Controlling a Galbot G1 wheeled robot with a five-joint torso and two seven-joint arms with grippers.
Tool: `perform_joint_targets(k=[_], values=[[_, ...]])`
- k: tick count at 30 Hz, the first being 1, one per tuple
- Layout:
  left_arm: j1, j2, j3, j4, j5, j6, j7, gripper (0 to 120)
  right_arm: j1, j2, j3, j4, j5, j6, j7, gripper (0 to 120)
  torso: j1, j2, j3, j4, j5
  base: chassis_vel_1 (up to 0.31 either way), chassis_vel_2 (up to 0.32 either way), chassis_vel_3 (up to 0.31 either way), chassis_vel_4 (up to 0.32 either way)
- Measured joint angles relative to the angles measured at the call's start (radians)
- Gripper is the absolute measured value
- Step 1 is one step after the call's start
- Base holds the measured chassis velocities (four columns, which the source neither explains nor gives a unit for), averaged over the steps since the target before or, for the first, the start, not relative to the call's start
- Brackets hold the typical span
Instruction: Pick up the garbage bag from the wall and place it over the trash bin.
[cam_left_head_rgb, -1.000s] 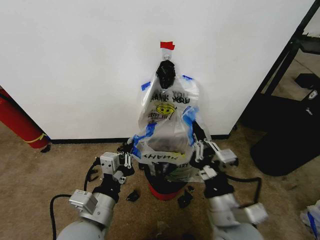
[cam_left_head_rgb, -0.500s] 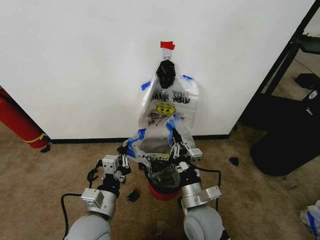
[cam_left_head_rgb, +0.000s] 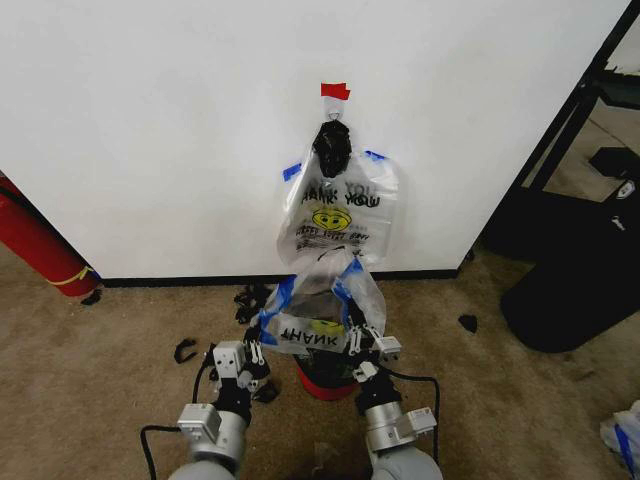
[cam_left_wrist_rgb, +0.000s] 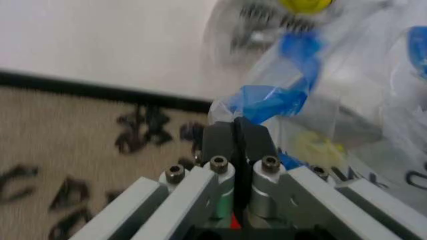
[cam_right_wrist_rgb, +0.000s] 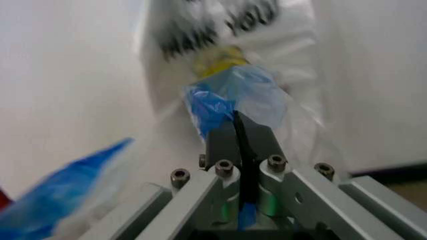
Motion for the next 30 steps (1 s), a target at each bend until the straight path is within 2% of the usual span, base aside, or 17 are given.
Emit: perform_joint_targets(k=[6, 8, 11, 14, 16, 20, 21, 25, 30], values=[[0.000, -0.002, 0.026, -0.008, -0.025, 0.055, -0.035, 0, -0.024, -0.017, 0.001, 0.016, -0.018, -0.066, 0.082, 0, 0.000, 0.000, 0.000, -0.0005, 0.0017, 0.000, 0.000, 0.000, 0.000], [0.007, -0.001, 0.050, -0.022, -0.038, 0.099, -0.057, 0, -0.056, -0.064, -0.009, 0.043, -0.031, -0.147, 0.127, 0, 0.000, 0.000, 0.000, -0.0011, 0.0031, 0.000, 0.000, 0.000, 0.000], [0.004, 0.004, 0.065, -0.026, -0.044, 0.115, -0.066, 0, -0.067, -0.095, -0.007, 0.064, -0.033, -0.191, 0.148, 0, 0.000, 0.000, 0.000, -0.0009, 0.0025, 0.000, 0.000, 0.000, 0.000], [-0.010, 0.022, 0.081, -0.044, -0.060, 0.173, -0.082, 0, -0.073, -0.132, -0.001, 0.101, -0.039, -0.271, 0.185, 0, 0.000, 0.000, 0.000, -0.0009, 0.0023, 0.000, 0.000, 0.000, 0.000], [-0.016, 0.034, 0.082, -0.049, -0.065, 0.196, -0.083, 0, -0.073, -0.138, 0.003, 0.106, -0.056, -0.283, 0.193, 0, 0.000, 0.000, 0.000, -0.0009, 0.0019, 0.000, 0.000, 0.000, 0.000], [-0.037, 0.087, 0.074, -0.079, -0.064, 0.246, -0.067, 0, -0.091, -0.166, 0.009, 0.144, -0.115, -0.323, 0.205, 0, 0.000, 0.000, 0.000, -0.0009, 0.0016, 0.000, 0.000, 0.000, 0.000], [-0.037, 0.087, 0.074, -0.079, -0.064, 0.246, -0.067, 0, -0.091, -0.166, 0.009, 0.144, -0.115, -0.323, 0.205, 0, 0.000, 0.000, 0.000, -0.0009, 0.0016, 0.000, 0.000, 0.000, 0.000], [-0.037, 0.097, 0.039, -0.113, -0.138, 0.312, -0.107, 0, -0.121, -0.216, -0.002, 0.189, -0.106, -0.431, 0.219, 0, 0.000, 0.000, 0.000, -0.0009, 0.0015, 0.000, 0.000, 0.000, 0.000], [-0.035, 0.079, 0.061, -0.079, -0.158, 0.328, -0.128, 0, -0.068, -0.233, -0.002, 0.155, -0.057, -0.491, 0.238, 0, 0.000, 0.000, 0.000, -0.0008, 0.0013, 0.000, 0.000, 0.000, 0.000]])
